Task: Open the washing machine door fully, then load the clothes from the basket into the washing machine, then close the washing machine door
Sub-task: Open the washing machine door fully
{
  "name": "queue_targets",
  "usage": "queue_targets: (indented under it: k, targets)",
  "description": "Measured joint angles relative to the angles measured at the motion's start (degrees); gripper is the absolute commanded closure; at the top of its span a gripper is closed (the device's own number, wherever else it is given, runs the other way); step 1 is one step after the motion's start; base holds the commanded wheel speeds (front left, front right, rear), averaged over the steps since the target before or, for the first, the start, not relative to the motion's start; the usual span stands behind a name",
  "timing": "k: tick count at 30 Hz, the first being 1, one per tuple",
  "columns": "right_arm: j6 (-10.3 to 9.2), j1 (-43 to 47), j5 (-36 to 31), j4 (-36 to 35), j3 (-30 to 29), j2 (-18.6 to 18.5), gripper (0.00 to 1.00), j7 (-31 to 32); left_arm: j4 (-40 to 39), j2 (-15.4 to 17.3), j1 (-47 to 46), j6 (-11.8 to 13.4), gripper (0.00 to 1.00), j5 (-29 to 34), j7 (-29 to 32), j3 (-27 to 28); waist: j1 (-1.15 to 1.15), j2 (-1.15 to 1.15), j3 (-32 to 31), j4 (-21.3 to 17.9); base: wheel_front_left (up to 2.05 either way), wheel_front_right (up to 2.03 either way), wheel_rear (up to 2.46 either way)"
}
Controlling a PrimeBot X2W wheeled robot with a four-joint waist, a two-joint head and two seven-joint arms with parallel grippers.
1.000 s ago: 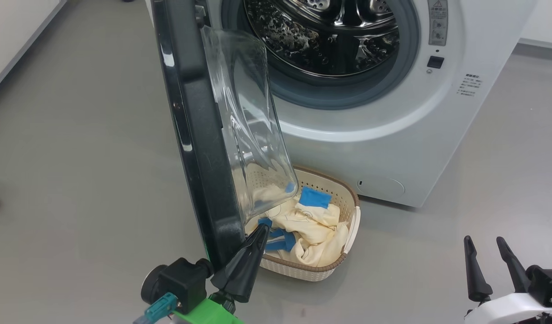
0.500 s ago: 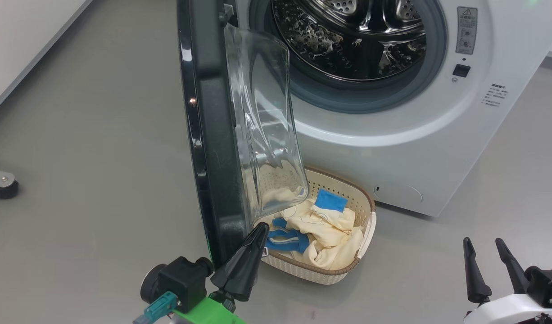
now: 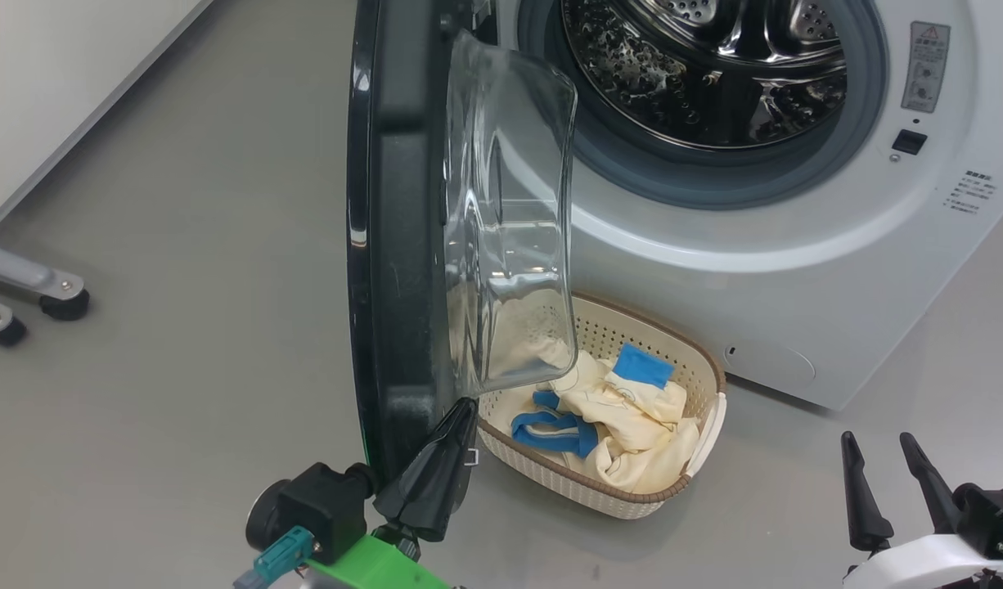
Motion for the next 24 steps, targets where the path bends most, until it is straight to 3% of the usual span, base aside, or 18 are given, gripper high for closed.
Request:
queue_targets:
  k: [11,24]
  targets:
    - [0.00,-0.03,0.00,0.07,1.26,-0.84,0.00,0.00,1.02,-0.16,0.06,3.00,1.00,-0.01,-0.93,4.09,0.00,0.00,0.50,3.61,0.00,0.00,0.00]
    - [0.00,-0.43,0.00,0.31,2.63,-1.48,0.00,0.00,4.52,-0.30,-0.35,4.53,1.00,-0.52,-3.92,11.55,0.00,0.00,1.94,3.87,0.00,0.00,0.00]
